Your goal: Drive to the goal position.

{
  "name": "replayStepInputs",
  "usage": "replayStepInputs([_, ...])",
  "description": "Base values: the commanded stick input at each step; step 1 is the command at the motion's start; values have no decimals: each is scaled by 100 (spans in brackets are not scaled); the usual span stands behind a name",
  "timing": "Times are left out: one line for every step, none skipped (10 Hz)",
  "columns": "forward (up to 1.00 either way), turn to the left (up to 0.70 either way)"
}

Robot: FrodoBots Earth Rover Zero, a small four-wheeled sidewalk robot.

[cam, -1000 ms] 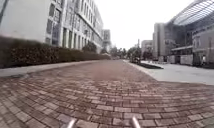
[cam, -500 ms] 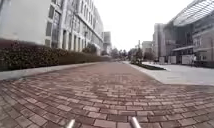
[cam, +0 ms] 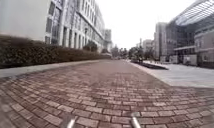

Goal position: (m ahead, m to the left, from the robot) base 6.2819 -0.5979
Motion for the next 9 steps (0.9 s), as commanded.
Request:
replayStepInputs([70, -1])
replayStepInputs([70, -1])
replayStepInputs([70, 0])
replayStepInputs([70, 0])
replayStepInputs([70, 0])
replayStepInputs([70, 0])
replayStepInputs([70, 0])
replayStepInputs([70, 0])
replayStepInputs([70, 0])
